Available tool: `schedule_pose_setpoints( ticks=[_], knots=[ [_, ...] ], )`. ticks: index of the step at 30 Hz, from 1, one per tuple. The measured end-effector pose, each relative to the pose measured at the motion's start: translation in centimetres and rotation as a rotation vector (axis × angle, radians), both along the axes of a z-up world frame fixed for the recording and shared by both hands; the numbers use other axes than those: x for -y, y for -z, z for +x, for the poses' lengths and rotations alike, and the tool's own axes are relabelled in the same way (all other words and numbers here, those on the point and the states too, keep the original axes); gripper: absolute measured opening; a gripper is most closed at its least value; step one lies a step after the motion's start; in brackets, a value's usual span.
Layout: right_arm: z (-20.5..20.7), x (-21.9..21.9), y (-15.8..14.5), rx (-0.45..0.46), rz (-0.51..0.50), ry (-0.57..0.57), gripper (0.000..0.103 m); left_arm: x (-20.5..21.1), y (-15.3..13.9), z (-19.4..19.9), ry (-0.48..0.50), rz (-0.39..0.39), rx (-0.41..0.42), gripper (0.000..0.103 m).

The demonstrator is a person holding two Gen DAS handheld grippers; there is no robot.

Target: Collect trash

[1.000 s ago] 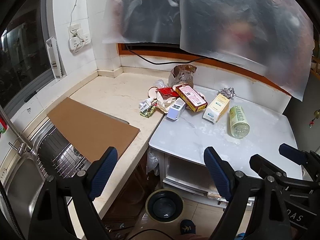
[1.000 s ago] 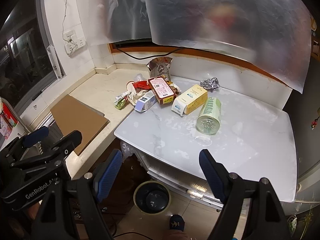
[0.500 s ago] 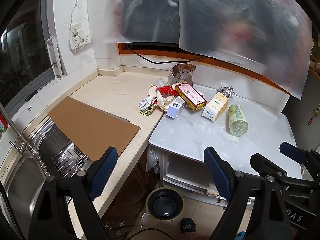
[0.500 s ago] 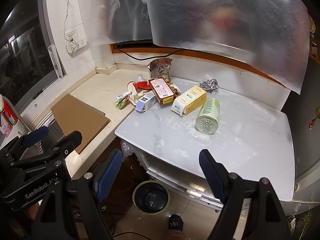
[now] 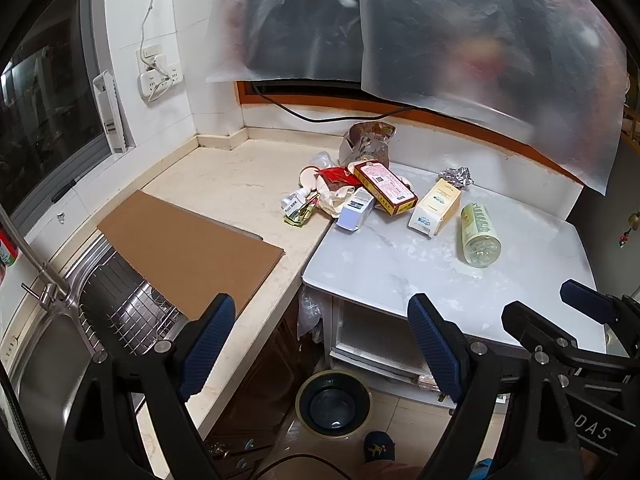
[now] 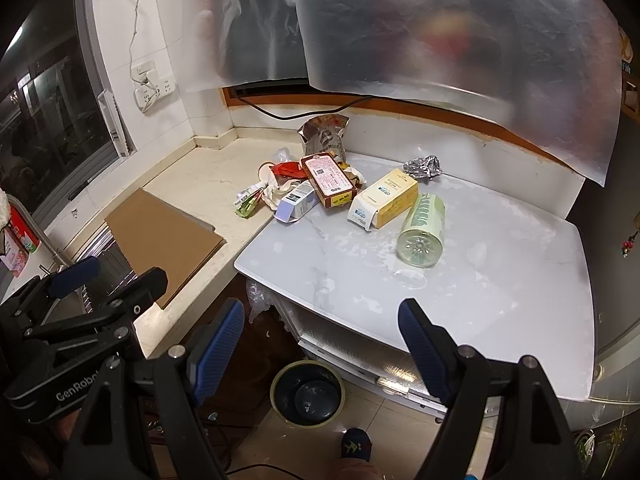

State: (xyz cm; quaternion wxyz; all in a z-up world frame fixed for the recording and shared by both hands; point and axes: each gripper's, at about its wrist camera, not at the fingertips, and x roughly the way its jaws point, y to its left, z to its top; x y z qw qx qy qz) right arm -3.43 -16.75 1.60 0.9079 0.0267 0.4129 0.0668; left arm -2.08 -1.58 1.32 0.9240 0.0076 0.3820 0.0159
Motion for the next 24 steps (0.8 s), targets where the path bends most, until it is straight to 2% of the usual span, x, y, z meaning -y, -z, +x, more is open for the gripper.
schedule_pose_setpoints(
  ticks=[16,24],
  knots=[
    [0.7,0.0,0.1,-0.017,0.016,-0.006,0.080,-0.6,0.0,0.1,0.004,-0.001,-0.009,0.086],
    [2.6,1.6,0.4,-0.040,0.046,-0.014,0.080,0.3,-0.4,1.9,0.001,0.014,-0.030,0.086]
  ],
)
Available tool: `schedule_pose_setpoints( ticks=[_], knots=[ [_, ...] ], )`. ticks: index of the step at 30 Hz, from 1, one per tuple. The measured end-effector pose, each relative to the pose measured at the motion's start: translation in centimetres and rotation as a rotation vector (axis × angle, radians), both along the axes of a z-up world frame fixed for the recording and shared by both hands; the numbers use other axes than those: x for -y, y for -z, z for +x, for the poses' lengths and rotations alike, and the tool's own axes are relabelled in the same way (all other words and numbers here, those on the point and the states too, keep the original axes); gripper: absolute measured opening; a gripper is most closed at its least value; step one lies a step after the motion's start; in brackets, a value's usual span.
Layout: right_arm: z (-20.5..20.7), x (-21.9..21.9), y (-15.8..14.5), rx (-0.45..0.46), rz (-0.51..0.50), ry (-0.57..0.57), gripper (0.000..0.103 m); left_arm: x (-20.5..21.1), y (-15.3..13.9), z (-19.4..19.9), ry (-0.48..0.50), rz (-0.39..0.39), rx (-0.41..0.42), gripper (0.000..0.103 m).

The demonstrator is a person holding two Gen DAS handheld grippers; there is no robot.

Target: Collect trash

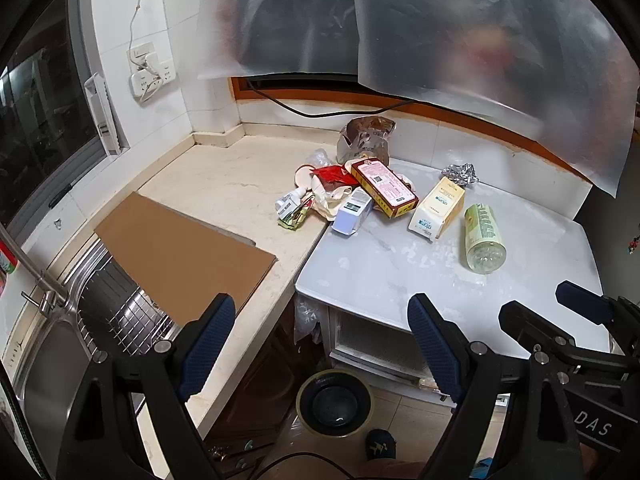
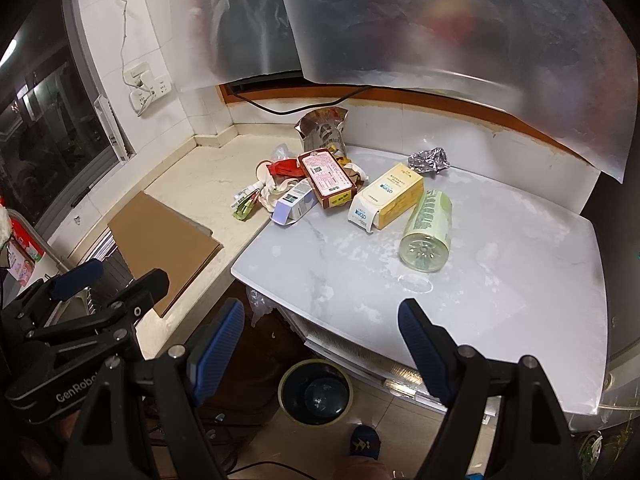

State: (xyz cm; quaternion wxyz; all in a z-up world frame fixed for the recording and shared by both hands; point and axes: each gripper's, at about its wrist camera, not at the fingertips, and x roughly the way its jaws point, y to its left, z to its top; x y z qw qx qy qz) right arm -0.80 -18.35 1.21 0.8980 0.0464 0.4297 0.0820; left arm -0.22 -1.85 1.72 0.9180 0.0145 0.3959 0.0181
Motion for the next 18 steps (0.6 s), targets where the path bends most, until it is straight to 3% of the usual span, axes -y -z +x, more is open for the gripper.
schedule_pose_setpoints(
  ticks=[18],
  knots=[
    [6.6,6.9,1.5,-0.048,0.090,0.041,0.080,6.6,-0.3,7.6,0.022,0.048,-0.046,0.086]
  ],
)
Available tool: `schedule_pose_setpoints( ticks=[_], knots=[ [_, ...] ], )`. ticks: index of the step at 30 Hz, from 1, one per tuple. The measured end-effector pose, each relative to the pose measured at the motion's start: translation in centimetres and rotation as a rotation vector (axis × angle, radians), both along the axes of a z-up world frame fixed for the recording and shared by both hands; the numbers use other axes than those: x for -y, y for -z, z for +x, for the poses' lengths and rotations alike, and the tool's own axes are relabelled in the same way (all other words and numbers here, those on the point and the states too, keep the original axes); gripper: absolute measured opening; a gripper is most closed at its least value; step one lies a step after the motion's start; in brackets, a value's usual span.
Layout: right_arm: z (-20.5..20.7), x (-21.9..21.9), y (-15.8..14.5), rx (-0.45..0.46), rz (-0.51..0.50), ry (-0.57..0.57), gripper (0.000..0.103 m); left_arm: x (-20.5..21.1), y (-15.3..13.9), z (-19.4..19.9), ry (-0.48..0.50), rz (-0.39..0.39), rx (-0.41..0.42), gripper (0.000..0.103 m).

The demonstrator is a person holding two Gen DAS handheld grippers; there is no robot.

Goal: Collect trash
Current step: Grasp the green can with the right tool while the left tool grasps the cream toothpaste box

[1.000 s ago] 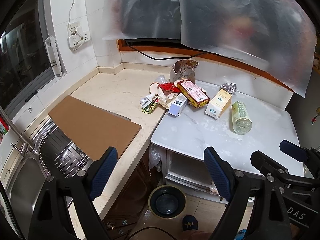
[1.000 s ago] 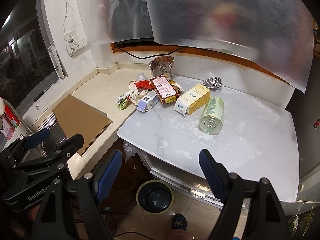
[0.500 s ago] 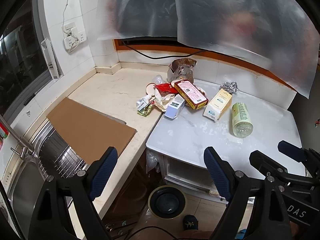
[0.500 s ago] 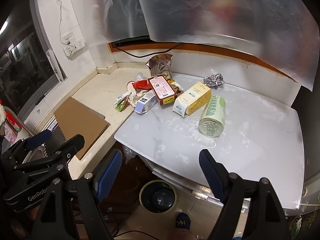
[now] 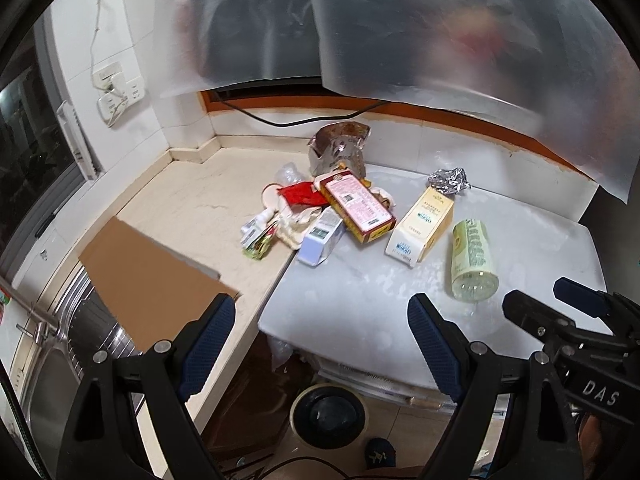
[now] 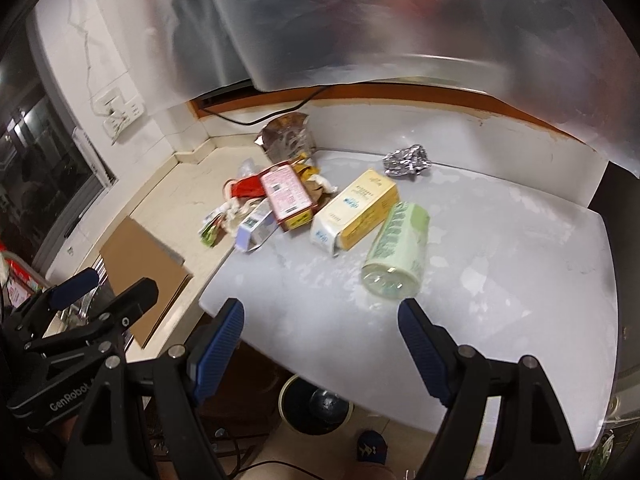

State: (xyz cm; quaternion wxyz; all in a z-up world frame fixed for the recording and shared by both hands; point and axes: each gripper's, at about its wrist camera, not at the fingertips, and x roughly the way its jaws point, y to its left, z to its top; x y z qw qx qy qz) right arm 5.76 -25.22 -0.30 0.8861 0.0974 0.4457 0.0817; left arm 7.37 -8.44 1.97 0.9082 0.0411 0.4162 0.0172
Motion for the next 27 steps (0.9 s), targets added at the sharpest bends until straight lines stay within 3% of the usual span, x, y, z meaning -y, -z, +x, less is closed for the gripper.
schedule_pose_setpoints(
  ticks=[5,13,19,27],
  knots=[
    [2.7,3.4,0.8,-0.008,0.024,0.057,0.080,1.7,0.5,3.1,0.019,-0.003,-0.015,0.086],
    [6.6,6.9,4.4,-0.093,0.044,0.122,0.080,4.2,2.3,8.2,0.115,-0.027,-0.068,0.086],
    [9.6,7.7,7.5,-0.188,0.116,0.126,0.080,5.5,4.1,12.2,0.203,-0.060,-0.157,0.086],
    [12.4,7.4,11.2,-0.317,0.219,0.133,0.080,7.7,5.4,16.4,0.320,-0.026,-0.219,0.086]
  ],
)
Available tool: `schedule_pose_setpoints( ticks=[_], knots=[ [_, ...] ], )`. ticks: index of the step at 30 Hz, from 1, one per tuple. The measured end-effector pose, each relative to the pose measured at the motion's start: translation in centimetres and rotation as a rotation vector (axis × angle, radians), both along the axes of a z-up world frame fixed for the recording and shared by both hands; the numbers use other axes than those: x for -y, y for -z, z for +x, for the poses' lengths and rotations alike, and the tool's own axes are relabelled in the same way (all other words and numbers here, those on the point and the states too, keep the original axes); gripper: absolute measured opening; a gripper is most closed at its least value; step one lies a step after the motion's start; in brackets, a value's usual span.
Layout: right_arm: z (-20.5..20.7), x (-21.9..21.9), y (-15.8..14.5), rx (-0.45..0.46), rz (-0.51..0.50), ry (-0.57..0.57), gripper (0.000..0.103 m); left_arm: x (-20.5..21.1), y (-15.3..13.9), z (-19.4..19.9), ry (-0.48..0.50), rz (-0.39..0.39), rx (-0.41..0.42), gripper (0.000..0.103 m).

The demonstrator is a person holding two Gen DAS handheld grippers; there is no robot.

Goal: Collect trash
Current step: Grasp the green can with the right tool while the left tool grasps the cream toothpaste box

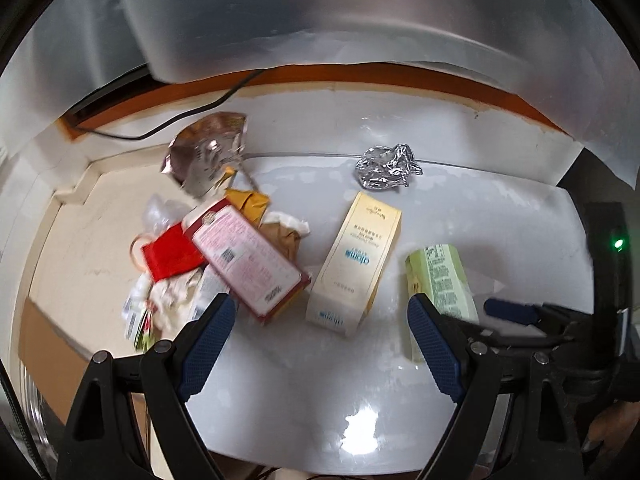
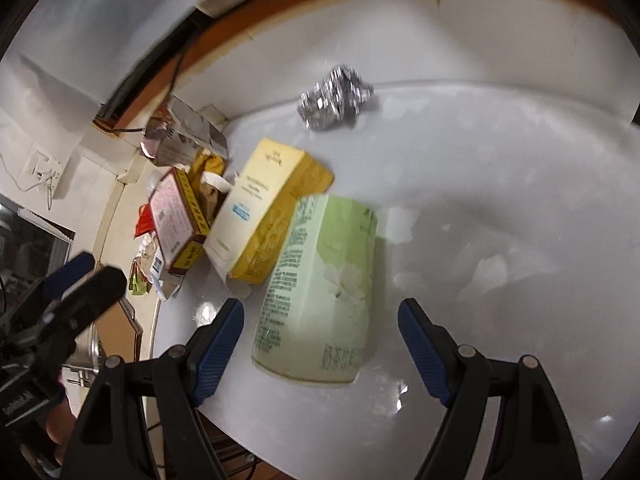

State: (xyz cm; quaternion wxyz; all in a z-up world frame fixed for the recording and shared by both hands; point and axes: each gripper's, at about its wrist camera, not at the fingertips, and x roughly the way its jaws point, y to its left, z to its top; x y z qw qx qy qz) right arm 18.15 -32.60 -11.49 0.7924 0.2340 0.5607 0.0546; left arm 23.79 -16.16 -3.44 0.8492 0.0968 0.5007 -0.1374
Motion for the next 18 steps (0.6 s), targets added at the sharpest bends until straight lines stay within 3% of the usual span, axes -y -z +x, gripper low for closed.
schedule_pose_setpoints(
  ticks=[3,7,13,18],
  knots=[
    [0.5,-0.1,1.6,-0.055,0.036,0.001,0.080,0.9,0.8,1.3,0.030,0.012,-0.028,0.086],
    [0.2,0.1,2.3,-0.046,0.154,-0.001,0.065,2.6,2.1,2.5,0.083,0.022,-0.074,0.086],
    [-1.2,1.4,0.9,-0.001,0.053,0.025,0.064,5.1,4.8,4.5,0.097,0.068,-0.147,0.086],
    [-2.9,4.0,0.4,0.006,0.055,0.081,0.064,6.8,7.5,6.6,0.108,0.111,-0.205,0.086]
  ],
)
